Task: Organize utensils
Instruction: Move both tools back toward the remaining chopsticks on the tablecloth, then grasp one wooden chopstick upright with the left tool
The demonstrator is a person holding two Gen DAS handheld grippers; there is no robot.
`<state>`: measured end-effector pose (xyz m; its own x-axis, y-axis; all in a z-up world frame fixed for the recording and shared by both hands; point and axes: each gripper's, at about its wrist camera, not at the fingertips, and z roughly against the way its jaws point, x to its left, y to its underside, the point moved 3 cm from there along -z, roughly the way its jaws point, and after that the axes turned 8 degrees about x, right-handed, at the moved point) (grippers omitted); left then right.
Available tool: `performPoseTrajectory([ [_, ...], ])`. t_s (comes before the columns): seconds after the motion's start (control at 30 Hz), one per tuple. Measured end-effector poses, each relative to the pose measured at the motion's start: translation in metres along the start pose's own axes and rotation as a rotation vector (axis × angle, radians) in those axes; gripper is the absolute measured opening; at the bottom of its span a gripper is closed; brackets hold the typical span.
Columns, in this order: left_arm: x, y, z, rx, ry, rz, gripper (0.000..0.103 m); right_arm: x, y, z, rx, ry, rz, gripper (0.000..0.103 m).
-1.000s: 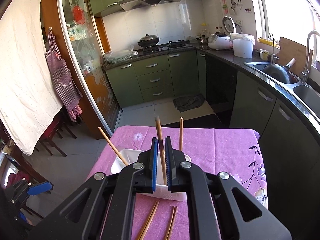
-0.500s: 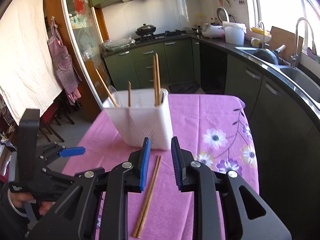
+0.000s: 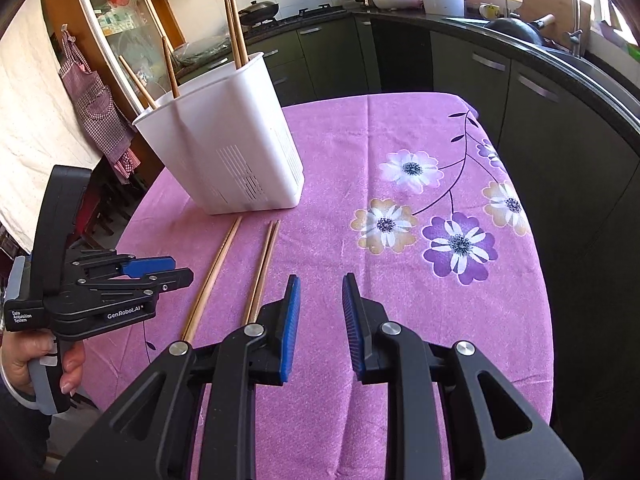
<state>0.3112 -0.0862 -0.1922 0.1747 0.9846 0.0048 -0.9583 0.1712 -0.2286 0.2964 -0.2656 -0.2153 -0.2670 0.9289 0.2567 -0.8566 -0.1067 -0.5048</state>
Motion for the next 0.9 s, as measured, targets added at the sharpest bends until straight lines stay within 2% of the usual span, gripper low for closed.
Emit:
performPoseTrajectory([
  [0.27,-0.004,-0.003,-0.015,0.041,-0.013,-0.010,0.023,0.004,-0.003,-0.008,0.024,0.001,0.004,0.022],
  [0.6,-0.008,-0.006,-0.022,0.063,-0.017,-0.012,0.022,0.006,-0.002,-0.011,0.034,-0.006,0.008,0.025],
  [0.9,-0.011,-0.014,-0.029,0.097,-0.006,-0.003,0.018,0.006,-0.001,-0.010,0.037,-0.013,0.009,0.025],
])
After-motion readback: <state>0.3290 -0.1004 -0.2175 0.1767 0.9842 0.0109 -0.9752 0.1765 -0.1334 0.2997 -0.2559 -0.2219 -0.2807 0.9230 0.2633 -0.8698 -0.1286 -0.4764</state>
